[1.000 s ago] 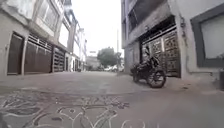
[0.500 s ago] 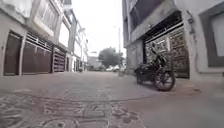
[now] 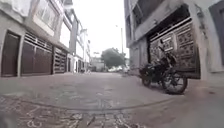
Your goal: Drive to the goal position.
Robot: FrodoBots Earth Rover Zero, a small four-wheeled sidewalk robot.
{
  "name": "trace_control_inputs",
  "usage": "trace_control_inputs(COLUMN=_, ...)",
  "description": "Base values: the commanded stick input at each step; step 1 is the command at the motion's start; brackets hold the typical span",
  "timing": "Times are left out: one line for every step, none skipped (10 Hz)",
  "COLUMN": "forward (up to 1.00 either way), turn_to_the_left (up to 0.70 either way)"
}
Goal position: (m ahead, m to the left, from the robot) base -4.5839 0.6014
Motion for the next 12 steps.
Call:
trace_control_inputs(forward=0.85, turn_to_the_left=0.00)
trace_control_inputs(forward=0.85, turn_to_the_left=0.34)
trace_control_inputs(forward=0.85, turn_to_the_left=0.34)
trace_control_inputs(forward=0.85, turn_to_the_left=0.34)
trace_control_inputs(forward=0.85, turn_to_the_left=0.17)
trace_control_inputs(forward=0.85, turn_to_the_left=0.00)
trace_control_inputs(forward=0.85, turn_to_the_left=0.00)
trace_control_inputs(forward=0.85, turn_to_the_left=0.00)
trace_control_inputs(forward=0.85, turn_to_the_left=0.00)
trace_control_inputs(forward=0.85, turn_to_the_left=0.00)
trace_control_inputs(forward=0.85, turn_to_the_left=0.00)
trace_control_inputs(forward=0.85, turn_to_the_left=0.00)
